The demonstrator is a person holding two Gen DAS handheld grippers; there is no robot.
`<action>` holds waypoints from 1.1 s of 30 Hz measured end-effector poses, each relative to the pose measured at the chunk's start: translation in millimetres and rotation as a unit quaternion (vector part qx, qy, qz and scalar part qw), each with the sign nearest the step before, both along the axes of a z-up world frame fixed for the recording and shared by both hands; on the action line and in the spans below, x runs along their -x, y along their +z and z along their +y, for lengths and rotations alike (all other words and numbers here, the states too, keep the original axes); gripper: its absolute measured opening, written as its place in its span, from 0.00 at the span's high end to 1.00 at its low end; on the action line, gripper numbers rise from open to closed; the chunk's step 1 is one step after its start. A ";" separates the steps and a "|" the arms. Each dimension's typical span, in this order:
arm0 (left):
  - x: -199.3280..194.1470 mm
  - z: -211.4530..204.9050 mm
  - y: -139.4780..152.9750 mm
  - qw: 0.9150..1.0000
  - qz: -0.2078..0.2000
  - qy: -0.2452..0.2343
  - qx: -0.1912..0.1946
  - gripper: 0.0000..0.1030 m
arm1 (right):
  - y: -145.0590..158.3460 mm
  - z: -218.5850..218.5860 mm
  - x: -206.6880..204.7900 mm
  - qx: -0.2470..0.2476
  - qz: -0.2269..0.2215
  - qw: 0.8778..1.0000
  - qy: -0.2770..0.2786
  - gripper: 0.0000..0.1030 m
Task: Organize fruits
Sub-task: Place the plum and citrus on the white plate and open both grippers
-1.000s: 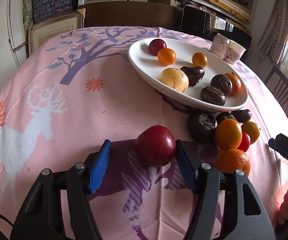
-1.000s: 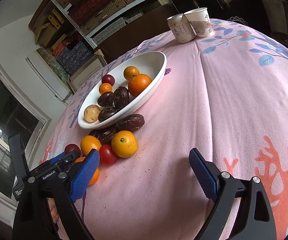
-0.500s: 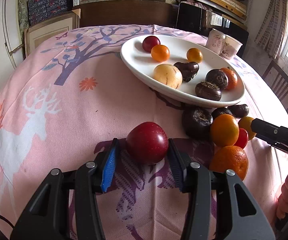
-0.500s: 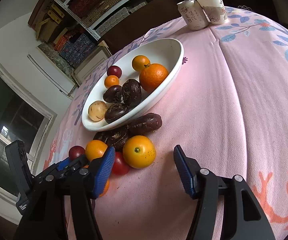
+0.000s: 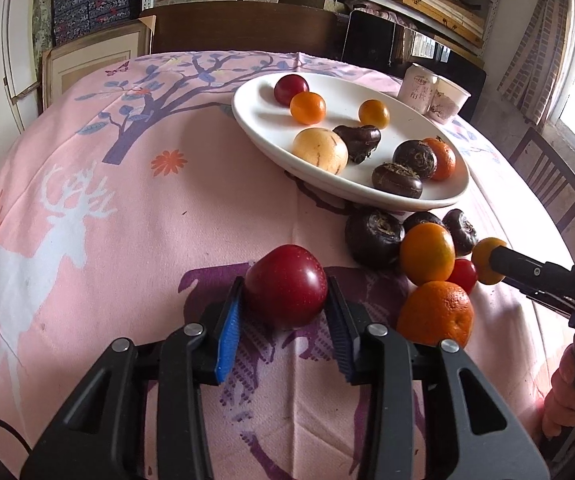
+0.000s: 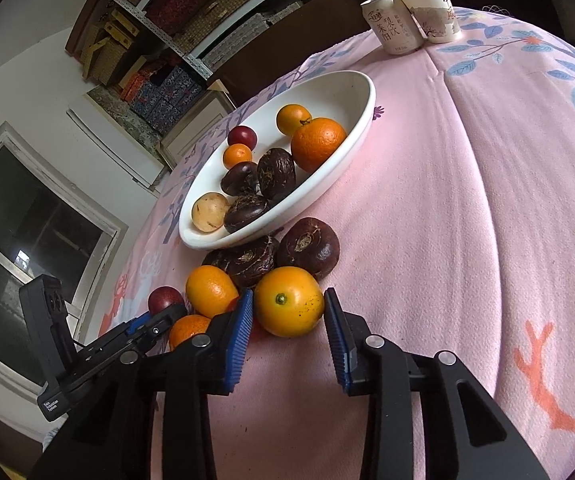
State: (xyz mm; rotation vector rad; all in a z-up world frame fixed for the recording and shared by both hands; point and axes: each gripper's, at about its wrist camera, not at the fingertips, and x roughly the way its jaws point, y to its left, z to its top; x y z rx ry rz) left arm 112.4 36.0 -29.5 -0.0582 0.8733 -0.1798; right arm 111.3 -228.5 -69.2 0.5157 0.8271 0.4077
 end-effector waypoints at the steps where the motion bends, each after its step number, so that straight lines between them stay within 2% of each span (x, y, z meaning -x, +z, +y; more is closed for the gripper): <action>1: 2.4 -0.6 1.9 1.000 -0.006 -0.001 -0.001 0.63 | 0.3 -2.3 2.1 -0.002 -0.001 1.000 -0.003 0.65; 10: 22.4 -1.0 23.4 0.998 -0.056 -0.003 0.005 0.63 | 10.6 -8.3 15.0 -0.009 -0.030 0.999 -0.010 0.65; 15: 16.4 -6.1 40.6 0.997 -0.076 -0.013 0.003 0.63 | 25.3 -13.3 18.3 -0.020 -0.058 0.998 -0.014 0.65; 19: -9.2 -12.6 52.9 0.997 -0.074 -0.020 -0.003 0.63 | 45.4 -12.5 1.7 -0.021 -0.060 0.998 -0.010 0.65; 24: -51.8 -20.8 58.0 0.998 -0.067 -0.019 -0.009 0.63 | 69.2 3.4 -36.9 0.008 -0.070 0.998 -0.004 0.65; 30: -101.4 -19.8 44.9 0.999 -0.047 -0.001 -0.006 0.62 | 67.0 30.2 -94.9 0.049 -0.077 0.996 -0.009 0.65; 31: -106.4 -16.8 41.4 0.999 -0.047 0.007 0.000 0.54 | 63.8 33.1 -102.9 0.054 -0.081 0.995 -0.010 0.63; 32: -109.0 -13.0 37.8 0.999 -0.049 0.017 0.003 0.45 | 60.3 34.6 -107.8 0.063 -0.087 0.994 -0.015 0.53; 33: -109.2 -9.7 35.0 0.998 -0.054 0.022 0.005 0.28 | 56.9 35.9 -109.4 0.080 -0.087 0.993 -0.021 0.44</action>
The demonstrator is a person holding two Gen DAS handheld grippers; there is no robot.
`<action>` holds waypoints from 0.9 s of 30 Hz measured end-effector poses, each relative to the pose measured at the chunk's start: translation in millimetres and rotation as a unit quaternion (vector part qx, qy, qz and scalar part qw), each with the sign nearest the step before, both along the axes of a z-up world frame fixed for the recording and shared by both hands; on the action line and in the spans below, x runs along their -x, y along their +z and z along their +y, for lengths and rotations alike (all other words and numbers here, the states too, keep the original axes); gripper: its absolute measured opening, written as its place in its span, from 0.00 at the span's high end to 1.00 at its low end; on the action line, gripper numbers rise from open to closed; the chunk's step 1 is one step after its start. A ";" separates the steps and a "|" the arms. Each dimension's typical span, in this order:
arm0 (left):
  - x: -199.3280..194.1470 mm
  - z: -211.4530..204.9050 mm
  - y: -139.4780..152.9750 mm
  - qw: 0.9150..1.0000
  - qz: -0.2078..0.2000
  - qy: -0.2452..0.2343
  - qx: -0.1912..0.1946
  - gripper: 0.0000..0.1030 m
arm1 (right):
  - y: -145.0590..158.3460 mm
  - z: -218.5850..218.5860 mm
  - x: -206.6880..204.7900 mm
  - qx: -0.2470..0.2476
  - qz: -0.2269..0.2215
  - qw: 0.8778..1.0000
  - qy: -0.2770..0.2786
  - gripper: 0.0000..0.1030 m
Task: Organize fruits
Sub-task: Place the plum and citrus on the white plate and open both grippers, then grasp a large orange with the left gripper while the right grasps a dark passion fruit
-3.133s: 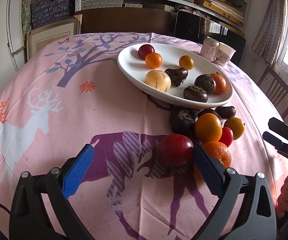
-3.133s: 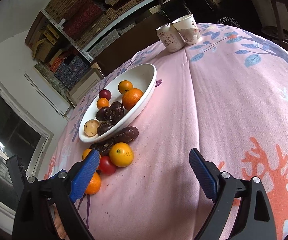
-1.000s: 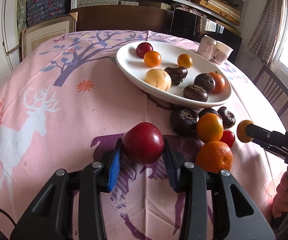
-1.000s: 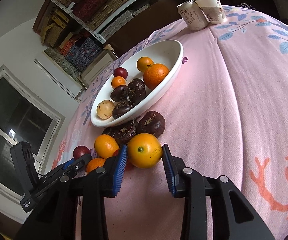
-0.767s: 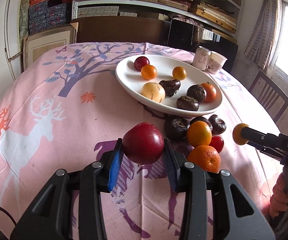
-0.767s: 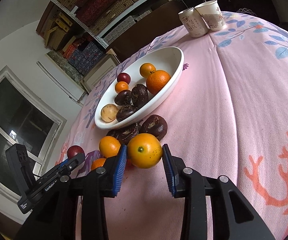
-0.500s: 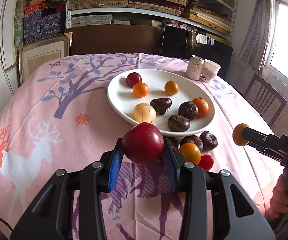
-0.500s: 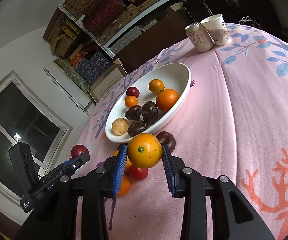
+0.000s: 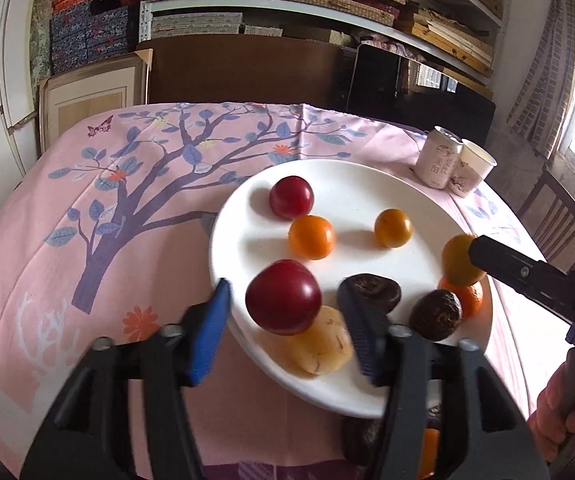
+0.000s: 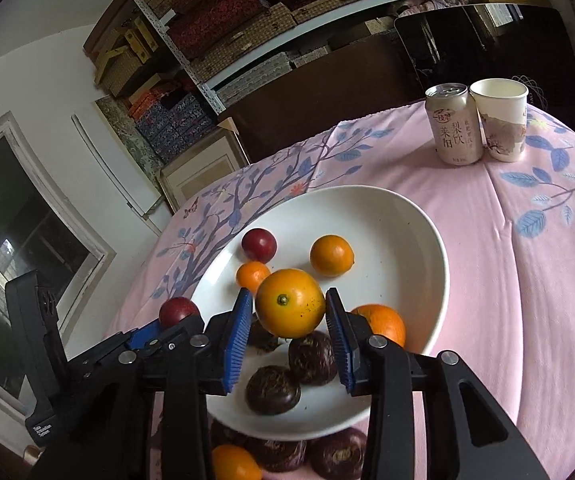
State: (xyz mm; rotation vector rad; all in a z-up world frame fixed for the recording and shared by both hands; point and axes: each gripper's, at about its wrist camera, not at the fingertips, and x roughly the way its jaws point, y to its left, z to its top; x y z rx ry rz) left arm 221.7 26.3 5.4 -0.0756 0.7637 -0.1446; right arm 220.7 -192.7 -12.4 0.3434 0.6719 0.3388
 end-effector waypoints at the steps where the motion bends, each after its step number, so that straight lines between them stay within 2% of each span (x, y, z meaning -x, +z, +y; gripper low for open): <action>1: 1.0 2.7 -1.0 1.000 -0.007 0.004 -0.001 0.26 | -2.2 0.5 0.5 0.012 -0.002 1.000 -0.002 0.37; 3: 2.5 6.6 0.4 1.000 -0.009 0.014 -0.003 0.26 | -4.7 -4.5 2.6 0.006 0.001 1.000 -0.004 0.37; 6: 6.8 9.6 2.7 1.000 -0.007 0.010 0.020 0.26 | -7.1 -12.0 9.1 -0.026 0.007 1.000 -0.002 0.37; 11: 19.0 2.5 -2.1 1.000 -0.008 0.007 -0.016 0.26 | -11.0 -11.4 19.8 -0.013 0.005 1.000 -0.009 0.35; 15: 31.0 1.9 -5.2 1.000 -0.003 0.002 -0.015 0.26 | -14.1 -16.4 30.1 -0.025 0.009 1.000 -0.017 0.32; 18: 41.0 1.1 -8.6 1.000 -0.005 0.010 -0.025 0.16 | -15.8 -21.3 40.6 -0.028 0.009 0.999 -0.026 0.28; 23: 57.9 -3.6 -12.0 0.999 -0.001 0.005 -0.032 0.16 | -17.1 -31.7 57.9 -0.052 0.012 0.998 -0.039 0.26; 25: 67.4 -5.2 -10.9 0.999 -0.002 0.003 -0.033 0.09 | -19.4 -36.0 66.4 -0.059 0.013 0.997 -0.047 0.23; 27: 79.5 -5.2 -7.2 0.999 -0.012 0.005 -0.035 0.07 | -21.5 -38.5 73.2 -0.065 0.019 0.996 -0.052 0.21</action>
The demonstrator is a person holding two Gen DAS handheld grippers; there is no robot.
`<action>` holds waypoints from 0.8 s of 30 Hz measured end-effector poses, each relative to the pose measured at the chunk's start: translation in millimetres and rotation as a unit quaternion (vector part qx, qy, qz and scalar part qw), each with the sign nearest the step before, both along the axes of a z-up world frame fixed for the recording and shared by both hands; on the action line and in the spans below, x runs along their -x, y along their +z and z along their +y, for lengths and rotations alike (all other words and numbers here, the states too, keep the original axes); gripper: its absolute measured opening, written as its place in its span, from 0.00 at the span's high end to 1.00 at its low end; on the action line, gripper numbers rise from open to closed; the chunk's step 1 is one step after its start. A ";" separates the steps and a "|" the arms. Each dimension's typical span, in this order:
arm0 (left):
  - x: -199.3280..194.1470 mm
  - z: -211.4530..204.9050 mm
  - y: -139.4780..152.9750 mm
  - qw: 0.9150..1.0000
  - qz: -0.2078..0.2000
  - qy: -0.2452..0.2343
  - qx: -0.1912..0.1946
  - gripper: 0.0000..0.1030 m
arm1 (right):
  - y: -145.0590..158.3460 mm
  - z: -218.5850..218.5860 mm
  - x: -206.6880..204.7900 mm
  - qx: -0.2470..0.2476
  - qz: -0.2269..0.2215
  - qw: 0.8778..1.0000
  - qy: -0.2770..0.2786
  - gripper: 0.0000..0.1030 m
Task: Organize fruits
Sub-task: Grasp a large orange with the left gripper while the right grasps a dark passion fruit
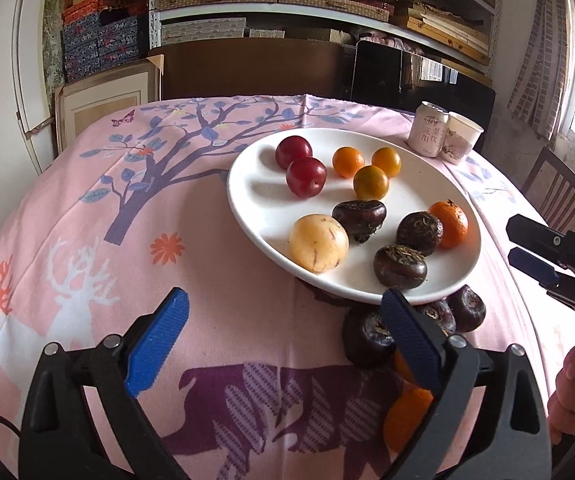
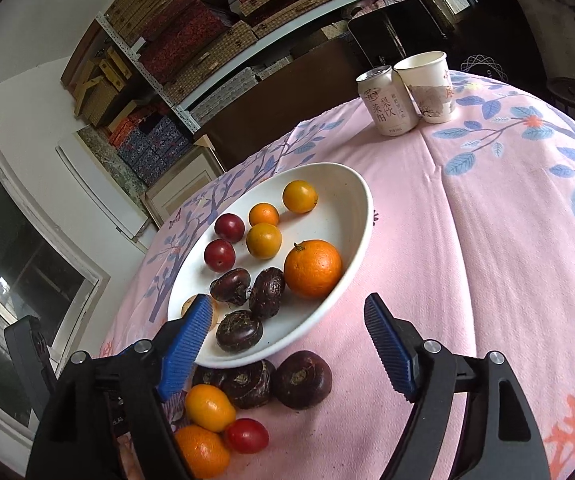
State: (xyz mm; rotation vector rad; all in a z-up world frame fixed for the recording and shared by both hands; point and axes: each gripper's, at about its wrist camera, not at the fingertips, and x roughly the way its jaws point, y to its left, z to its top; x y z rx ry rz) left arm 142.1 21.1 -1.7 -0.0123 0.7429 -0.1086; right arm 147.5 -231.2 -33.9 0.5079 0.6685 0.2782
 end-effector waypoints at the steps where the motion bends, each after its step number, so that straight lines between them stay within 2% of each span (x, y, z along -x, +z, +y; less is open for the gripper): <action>1: 5.4 -0.1 1.7 1.000 -0.004 0.001 0.000 0.06 | -2.0 -0.8 3.6 -0.002 0.003 1.000 -0.001 0.21; 5: 26.4 1.1 1.1 1.000 -0.005 0.007 0.002 0.05 | -8.8 -1.5 19.2 -0.005 0.014 1.000 -0.006 0.14; 12: 57.2 -6.9 -7.4 1.000 0.007 -0.010 -0.006 0.05 | -19.0 -8.8 44.5 -0.024 0.031 0.999 -0.013 0.04; 15: 65.2 -11.1 -12.1 0.999 0.019 -0.023 -0.012 0.05 | -23.3 -17.9 50.1 -0.045 0.041 0.998 -0.024 0.04; 19: 72.5 -18.7 -11.6 0.999 0.014 -0.036 -0.021 0.05 | -31.2 -28.7 48.9 -0.083 0.061 0.994 -0.032 0.04; 24: 74.0 -33.3 -9.0 0.997 0.007 -0.073 -0.020 0.05 | -30.7 -25.3 47.0 -0.076 0.063 0.995 -0.029 0.04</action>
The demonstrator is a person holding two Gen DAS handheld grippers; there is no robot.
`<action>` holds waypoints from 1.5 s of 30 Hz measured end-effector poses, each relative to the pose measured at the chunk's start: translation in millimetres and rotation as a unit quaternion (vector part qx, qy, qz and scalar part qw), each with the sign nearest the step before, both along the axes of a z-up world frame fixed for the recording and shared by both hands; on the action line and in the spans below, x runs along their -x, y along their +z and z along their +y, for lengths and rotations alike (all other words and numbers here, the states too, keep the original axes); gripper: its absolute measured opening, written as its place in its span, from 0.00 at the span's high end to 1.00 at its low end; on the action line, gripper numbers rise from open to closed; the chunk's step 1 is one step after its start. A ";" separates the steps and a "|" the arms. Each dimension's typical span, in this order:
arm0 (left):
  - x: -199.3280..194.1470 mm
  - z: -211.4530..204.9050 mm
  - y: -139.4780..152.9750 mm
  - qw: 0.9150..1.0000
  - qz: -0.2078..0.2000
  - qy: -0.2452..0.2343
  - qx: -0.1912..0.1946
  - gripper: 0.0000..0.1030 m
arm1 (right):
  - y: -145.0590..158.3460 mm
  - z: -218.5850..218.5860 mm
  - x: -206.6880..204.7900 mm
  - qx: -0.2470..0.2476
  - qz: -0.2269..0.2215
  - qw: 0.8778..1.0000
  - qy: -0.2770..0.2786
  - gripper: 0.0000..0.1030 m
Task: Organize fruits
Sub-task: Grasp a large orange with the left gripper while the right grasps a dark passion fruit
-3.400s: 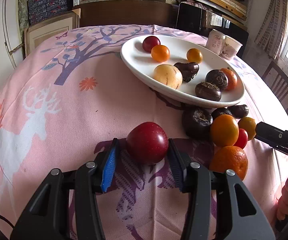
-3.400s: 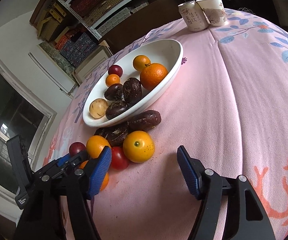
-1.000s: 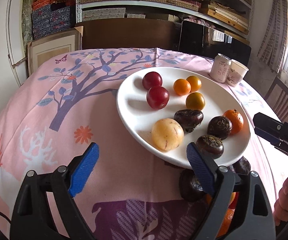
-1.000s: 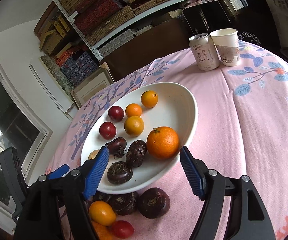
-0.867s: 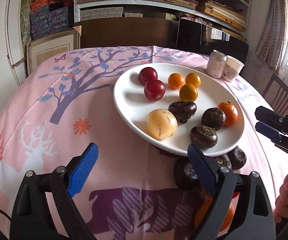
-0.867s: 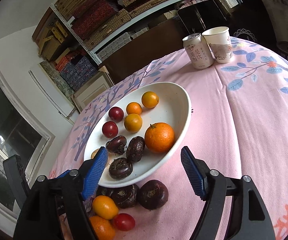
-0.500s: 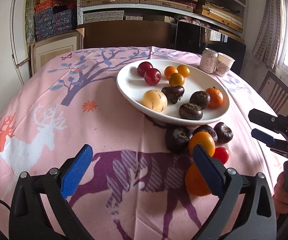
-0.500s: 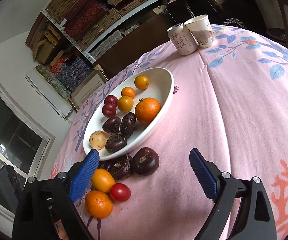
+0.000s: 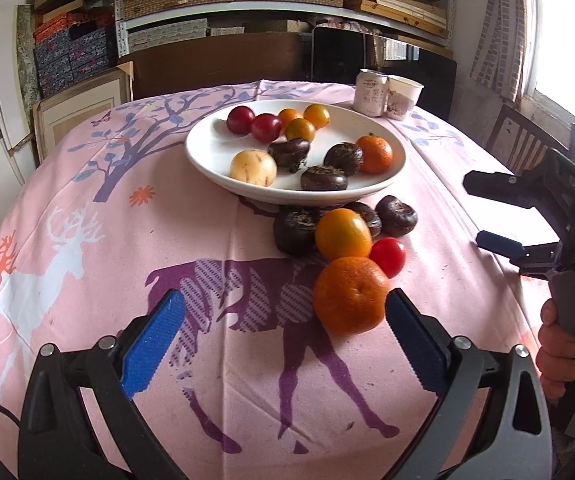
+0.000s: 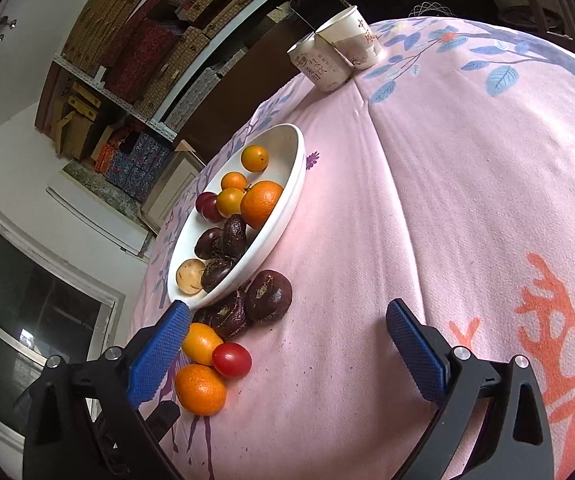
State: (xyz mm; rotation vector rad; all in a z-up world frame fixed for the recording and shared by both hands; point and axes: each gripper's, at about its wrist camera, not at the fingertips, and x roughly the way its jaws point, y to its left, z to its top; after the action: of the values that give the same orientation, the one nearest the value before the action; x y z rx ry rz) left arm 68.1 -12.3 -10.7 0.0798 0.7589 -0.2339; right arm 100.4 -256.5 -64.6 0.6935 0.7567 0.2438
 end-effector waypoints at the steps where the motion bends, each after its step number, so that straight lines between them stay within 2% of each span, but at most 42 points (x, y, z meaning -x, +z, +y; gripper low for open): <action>1: 2.4 -5.1 1.5 1.000 -0.007 -0.011 -0.002 0.05 | -0.3 -0.2 -0.8 0.001 0.001 1.000 0.001 0.04; 3: 4.3 -16.9 2.9 0.999 -0.021 -0.029 -0.019 0.05 | -0.1 -0.3 -0.9 0.000 0.000 1.000 0.002 0.04; 5: 1.8 -29.4 -0.8 0.997 -0.026 -0.032 -0.058 0.05 | 0.1 -1.2 -1.7 -0.002 0.000 1.000 0.002 0.04; 7: -7.5 -34.0 -9.2 0.995 -0.008 -0.019 -0.093 0.05 | -0.1 -1.5 -1.7 -0.001 0.000 1.000 0.002 0.04; 8: -12.8 -31.2 -12.6 0.995 0.005 -0.010 -0.098 0.04 | -0.2 -1.4 -1.9 -0.001 0.000 1.000 0.002 0.04; 11: -16.9 -5.2 -8.2 0.999 0.020 0.002 -0.037 0.04 | 0.2 -1.7 -1.3 -0.003 -0.002 1.000 0.002 0.04; 15: -9.5 35.8 -1.3 0.997 0.012 0.074 0.013 0.04 | 0.7 -0.7 -1.4 -0.003 -0.005 1.000 0.005 0.04; 18: -6.9 47.0 -3.0 0.996 0.029 0.072 0.053 0.04 | 1.7 1.8 -1.0 0.002 -0.010 1.000 0.012 0.04; 20: -5.9 38.4 -6.2 0.997 0.035 0.057 0.042 0.04 | 3.0 3.5 -1.0 0.007 -0.013 1.000 0.015 0.04; 23: -8.7 17.0 -12.9 0.998 0.045 0.035 -0.007 0.04 | 4.9 6.7 -0.9 0.017 -0.018 0.999 0.020 0.04; 25: -13.1 9.4 -17.3 0.998 0.056 0.028 -0.026 0.04 | 6.0 9.0 -0.3 0.023 -0.021 0.999 0.024 0.04; 30: -29.1 18.5 -15.8 0.995 0.040 0.074 -0.049 0.04 | 6.0 10.8 -0.7 0.031 -0.020 0.999 0.027 0.04; 35: -38.1 38.1 -16.1 0.994 0.049 0.098 -0.024 0.04 | 6.2 12.5 -1.4 0.037 -0.023 0.999 0.031 0.04; 40: -40.3 44.3 -17.6 0.993 0.058 0.100 -0.007 0.04 | 8.7 24.0 -2.2 0.060 -0.030 0.996 0.056 0.04; 45: -42.4 41.1 -21.4 0.993 0.068 0.092 -0.010 0.04 | 8.4 30.5 -6.5 0.063 -0.029 0.995 0.072 0.16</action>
State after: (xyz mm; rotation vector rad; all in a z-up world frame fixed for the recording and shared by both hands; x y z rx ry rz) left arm 110.5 28.8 -32.1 0.0125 0.8990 -0.0556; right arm 107.0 -225.9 -56.2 0.5104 0.7611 0.3436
